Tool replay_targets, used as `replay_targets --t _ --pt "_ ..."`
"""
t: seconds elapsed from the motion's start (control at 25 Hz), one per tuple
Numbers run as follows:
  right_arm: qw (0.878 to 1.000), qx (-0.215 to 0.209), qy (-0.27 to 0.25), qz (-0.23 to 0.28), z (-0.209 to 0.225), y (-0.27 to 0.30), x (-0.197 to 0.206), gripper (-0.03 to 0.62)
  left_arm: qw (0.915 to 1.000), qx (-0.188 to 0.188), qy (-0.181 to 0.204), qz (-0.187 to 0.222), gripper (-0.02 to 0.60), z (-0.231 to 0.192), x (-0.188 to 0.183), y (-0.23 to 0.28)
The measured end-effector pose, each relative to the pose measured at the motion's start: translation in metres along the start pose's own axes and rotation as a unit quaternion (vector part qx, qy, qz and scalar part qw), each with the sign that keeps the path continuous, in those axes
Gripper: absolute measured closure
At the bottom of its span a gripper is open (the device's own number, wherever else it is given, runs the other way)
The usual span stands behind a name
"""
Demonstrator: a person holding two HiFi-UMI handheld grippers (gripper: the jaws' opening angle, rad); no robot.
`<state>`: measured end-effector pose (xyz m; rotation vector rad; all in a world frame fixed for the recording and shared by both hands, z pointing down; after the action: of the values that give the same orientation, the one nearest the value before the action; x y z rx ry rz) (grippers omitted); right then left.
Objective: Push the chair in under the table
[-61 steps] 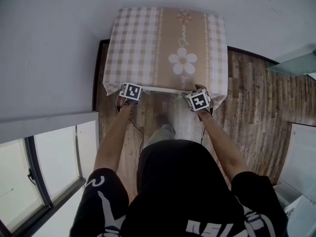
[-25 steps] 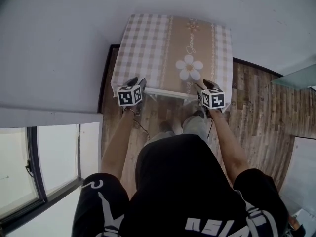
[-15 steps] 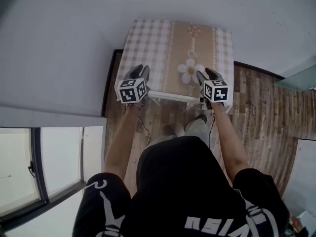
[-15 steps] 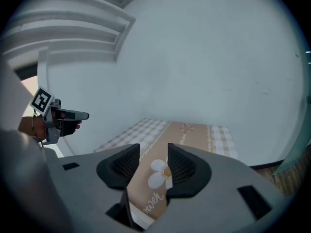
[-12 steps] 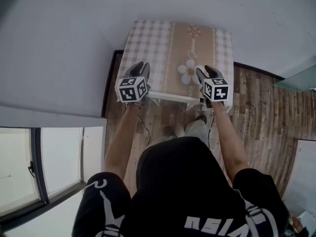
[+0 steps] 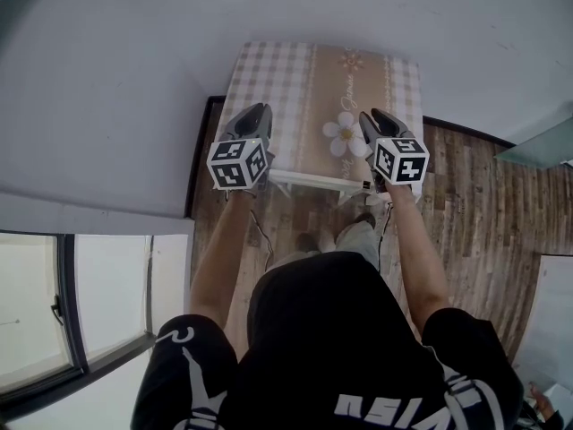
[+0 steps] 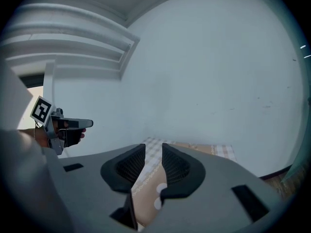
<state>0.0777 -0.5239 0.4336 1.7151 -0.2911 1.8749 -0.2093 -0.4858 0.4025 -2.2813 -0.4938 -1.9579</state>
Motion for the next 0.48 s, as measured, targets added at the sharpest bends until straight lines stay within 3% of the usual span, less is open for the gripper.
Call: replay_targets --t 0.48 --pt "0.999 0.017 -0.023 0.019 -0.0089 -0.0080 -0.0096 0.546 1.0000 -0.003 -0.008 0.004 0.549 -0.0052 0.0018 -0.0084"
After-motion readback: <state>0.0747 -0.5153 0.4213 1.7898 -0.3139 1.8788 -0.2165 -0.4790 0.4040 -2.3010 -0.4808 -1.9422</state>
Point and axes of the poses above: the fingertips, and each gripper's own axes: y forward along the fingers, z to its right, x out of its underside, the point moved 7 cm from there along -y, backward along the fingers, and after that the axes turned 6 degrees about z, right-handed, at the moved point
